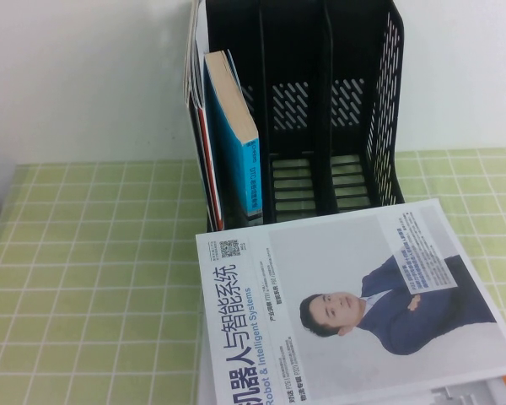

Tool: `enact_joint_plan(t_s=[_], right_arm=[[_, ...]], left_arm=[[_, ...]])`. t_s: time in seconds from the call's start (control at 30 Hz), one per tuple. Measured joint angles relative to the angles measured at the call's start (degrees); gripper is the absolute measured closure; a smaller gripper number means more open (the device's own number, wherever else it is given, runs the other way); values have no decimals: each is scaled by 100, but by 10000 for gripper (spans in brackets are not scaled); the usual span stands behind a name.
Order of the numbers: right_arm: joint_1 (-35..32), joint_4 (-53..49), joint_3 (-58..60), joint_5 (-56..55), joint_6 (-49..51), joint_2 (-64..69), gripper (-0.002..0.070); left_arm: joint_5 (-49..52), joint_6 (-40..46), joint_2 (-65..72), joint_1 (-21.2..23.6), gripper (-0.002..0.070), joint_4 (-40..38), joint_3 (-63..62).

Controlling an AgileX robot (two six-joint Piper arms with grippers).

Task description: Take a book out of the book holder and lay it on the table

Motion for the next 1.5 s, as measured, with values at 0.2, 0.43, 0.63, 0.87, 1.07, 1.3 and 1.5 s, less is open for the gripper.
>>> enact_joint_plan(t_s=[0.2, 0.43, 0.63, 0.87, 1.07, 1.3, 1.5], right_arm=[[278, 4010, 594, -9, -4004, 482, 678], [933, 8010, 633, 254, -8907, 1582, 678], [1467, 9768, 633, 331, -11066, 2650, 664], [2392, 10474, 379, -679, -12687, 3762, 464], [2631, 10569, -825, -719, -12894, 5124, 318], [2631, 10589, -2249, -399, -12378, 6395, 292], [2631, 10589, -2697, 59, -12543, 6800, 290]], left_arm=[[232, 445, 589, 0, 678, -393, -5], [179, 3115, 1655, -257, 678, -2515, -240], [695, 5711, 2782, -296, 678, -4372, -1290], [670, 6599, 4000, -314, 678, -4851, -2514], [937, 6785, 4795, -320, 678, -5029, -3539], [1215, 6853, 5374, -328, 678, -5103, -3759], [1252, 6893, 5508, -328, 678, -5207, -3808]])
